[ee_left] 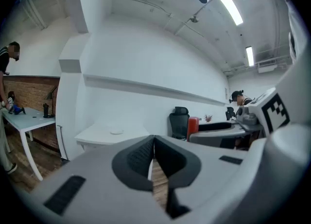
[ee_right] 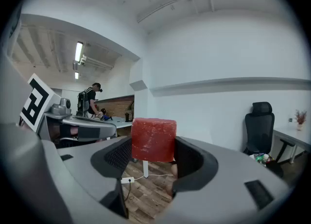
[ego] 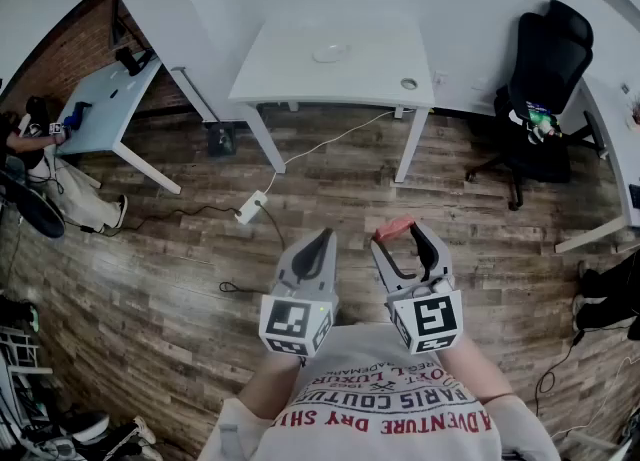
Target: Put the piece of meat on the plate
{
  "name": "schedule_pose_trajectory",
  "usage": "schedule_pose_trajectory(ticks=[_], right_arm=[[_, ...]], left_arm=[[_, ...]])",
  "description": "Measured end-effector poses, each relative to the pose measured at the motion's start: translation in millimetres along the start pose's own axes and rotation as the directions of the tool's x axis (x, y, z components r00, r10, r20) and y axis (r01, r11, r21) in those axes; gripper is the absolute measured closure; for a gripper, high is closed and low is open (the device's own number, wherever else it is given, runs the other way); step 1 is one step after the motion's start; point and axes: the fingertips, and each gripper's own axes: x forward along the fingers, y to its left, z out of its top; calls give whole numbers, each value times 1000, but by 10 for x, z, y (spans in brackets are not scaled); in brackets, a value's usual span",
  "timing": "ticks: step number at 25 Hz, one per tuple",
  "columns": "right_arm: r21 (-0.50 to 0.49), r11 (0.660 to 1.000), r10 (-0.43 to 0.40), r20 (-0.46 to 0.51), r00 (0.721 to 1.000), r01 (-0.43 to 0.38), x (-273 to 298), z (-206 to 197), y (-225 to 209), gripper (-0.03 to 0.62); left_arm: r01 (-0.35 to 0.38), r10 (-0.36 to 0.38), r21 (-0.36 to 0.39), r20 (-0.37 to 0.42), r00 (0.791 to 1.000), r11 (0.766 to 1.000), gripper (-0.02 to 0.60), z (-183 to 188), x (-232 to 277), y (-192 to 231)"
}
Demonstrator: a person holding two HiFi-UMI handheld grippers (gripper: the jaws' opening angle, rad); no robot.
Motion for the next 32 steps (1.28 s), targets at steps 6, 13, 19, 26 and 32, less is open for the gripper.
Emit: schedule_pose_trajectory(ticks=[6,13,19,26,32], right_arm=[[34,999,5,-10,1000,-5,-14,-41,59,316],[48,999,20,23,1000,-21,17,24,31,316],[70,996,47,32,998,-49,144,37,-45,316],[67,997,32,11,999,-33,585,37,-214,316],[88,996,8,-21,1000,-6,1232,124,-272,316]], left_arm=[[-8,8,-4,-15,1000,1000,574,-63,-39,9],[-25,25,-9,-24,999,1000,575,-97,26,53],[-40,39,-14,-35,999,999,575,-134,135,193],[-3,3,8,-40,999,1000,575,-72,521,486],[12,-13,-29,-35,999,1000,575,38,933,1085]])
